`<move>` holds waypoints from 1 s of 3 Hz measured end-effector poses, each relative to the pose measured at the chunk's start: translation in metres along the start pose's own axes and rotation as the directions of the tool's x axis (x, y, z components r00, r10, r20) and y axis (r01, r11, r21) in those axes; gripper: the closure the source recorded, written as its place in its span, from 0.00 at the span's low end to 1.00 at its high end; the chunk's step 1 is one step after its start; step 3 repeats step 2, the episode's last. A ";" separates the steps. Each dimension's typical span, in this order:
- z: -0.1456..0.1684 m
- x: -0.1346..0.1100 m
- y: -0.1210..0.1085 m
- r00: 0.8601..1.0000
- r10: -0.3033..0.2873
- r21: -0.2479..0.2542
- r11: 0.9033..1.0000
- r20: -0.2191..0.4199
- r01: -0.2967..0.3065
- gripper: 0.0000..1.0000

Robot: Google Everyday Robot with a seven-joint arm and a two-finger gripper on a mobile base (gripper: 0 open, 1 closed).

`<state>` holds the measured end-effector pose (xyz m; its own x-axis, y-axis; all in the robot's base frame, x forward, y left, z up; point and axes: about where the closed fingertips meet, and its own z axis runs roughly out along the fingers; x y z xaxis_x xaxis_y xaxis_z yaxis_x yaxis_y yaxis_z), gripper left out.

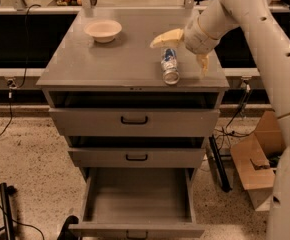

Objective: Pick redbull can from bottom drawer and place on counter

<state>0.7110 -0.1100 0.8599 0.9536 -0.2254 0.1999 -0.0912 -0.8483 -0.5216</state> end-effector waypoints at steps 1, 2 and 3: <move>-0.034 0.000 0.007 0.998 -0.001 0.073 0.997 -0.062 0.005 0.00; -0.040 0.001 0.016 0.997 0.012 0.079 0.997 -0.075 -0.007 0.00; -0.040 0.001 0.016 0.997 0.012 0.079 0.997 -0.075 -0.007 0.00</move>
Offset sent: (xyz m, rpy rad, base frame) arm -0.0079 -0.0169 0.0206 0.0531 -0.0591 -0.0102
